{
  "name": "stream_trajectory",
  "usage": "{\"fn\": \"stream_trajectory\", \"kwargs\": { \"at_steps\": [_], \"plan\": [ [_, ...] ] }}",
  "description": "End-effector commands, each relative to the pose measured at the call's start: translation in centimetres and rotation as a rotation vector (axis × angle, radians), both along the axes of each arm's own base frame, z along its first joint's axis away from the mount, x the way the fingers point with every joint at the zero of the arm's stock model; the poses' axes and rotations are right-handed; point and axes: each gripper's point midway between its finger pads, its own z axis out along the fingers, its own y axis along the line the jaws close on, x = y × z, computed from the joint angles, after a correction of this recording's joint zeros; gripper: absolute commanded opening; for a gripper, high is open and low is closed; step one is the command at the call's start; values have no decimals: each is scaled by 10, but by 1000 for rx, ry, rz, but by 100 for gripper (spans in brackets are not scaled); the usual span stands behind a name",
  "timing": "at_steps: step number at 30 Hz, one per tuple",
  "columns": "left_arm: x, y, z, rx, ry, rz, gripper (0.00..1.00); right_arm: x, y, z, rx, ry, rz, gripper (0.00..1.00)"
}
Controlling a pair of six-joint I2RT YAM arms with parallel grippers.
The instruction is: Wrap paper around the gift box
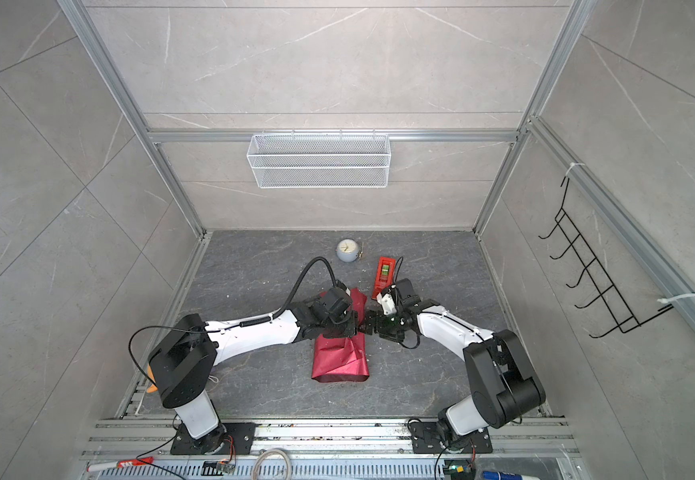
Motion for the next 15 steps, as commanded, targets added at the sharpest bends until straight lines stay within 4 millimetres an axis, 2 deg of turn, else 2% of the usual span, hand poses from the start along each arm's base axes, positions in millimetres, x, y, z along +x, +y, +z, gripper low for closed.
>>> {"fn": "stream_trajectory", "kwargs": {
  "at_steps": [1,3,15],
  "plan": [
    [-11,17,-24,74,46,8,0,-5,-11,10,-25,19,-14,86],
    [-10,18,-23,73,45,9,0,-4,-12,13,-18,17,-13,86],
    [-10,18,-23,77,42,6,0,-14,-5,3,44,57,-13,85]
  ]
}}
